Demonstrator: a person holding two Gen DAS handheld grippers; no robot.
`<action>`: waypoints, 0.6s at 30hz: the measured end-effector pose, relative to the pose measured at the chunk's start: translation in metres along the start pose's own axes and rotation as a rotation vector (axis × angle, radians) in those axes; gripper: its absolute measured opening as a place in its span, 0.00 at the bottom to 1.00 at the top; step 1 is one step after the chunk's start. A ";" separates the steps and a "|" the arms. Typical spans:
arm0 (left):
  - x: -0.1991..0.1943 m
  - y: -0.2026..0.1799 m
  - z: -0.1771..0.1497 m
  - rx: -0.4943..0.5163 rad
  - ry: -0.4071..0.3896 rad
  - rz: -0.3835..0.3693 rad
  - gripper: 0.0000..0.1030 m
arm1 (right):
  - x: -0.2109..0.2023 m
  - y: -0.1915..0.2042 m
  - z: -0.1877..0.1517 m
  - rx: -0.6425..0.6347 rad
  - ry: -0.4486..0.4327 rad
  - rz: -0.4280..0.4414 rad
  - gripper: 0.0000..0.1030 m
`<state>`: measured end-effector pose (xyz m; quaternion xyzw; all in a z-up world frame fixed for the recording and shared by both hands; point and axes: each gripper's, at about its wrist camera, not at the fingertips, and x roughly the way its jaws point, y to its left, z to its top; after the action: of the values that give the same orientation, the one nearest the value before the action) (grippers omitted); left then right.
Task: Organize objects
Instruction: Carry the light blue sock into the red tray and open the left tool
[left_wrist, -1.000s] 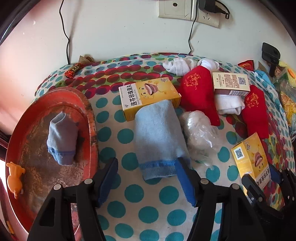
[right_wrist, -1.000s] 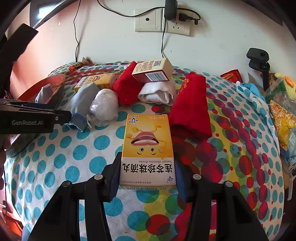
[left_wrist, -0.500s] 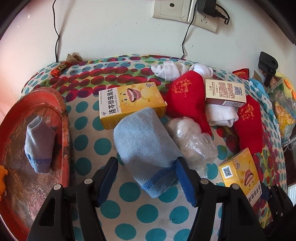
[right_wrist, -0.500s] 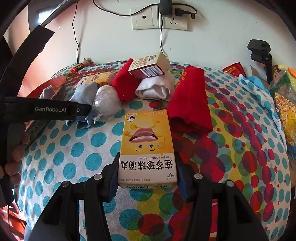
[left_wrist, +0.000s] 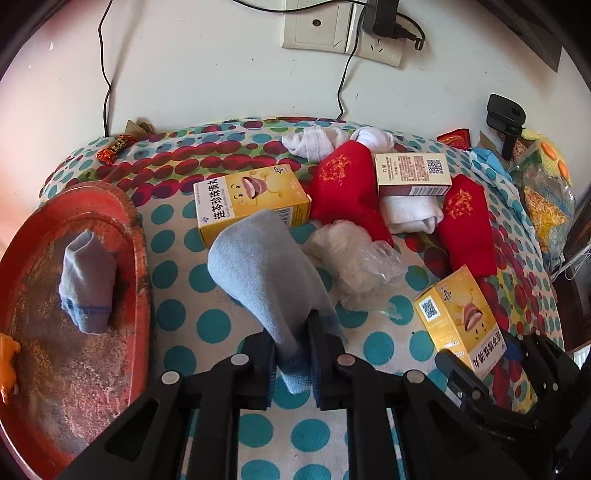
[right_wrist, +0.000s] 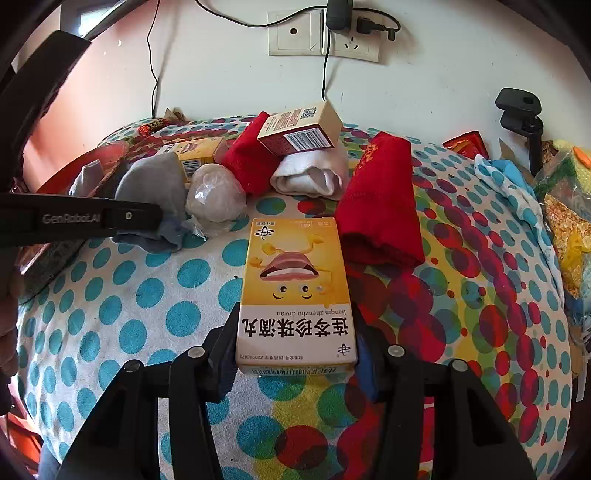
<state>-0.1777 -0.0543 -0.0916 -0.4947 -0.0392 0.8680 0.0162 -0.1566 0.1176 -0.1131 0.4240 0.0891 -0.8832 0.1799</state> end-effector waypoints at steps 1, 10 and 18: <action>-0.005 0.001 -0.003 0.003 -0.002 -0.009 0.14 | 0.000 0.000 0.000 -0.002 0.000 -0.002 0.48; -0.062 0.008 -0.027 0.099 -0.033 0.012 0.14 | -0.001 0.001 -0.001 -0.003 -0.001 -0.006 0.48; -0.103 0.054 -0.039 0.062 -0.076 0.082 0.14 | 0.000 0.001 -0.001 -0.003 -0.002 -0.010 0.48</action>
<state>-0.0912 -0.1131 -0.0280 -0.4618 0.0074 0.8869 -0.0054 -0.1553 0.1173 -0.1135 0.4222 0.0925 -0.8844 0.1762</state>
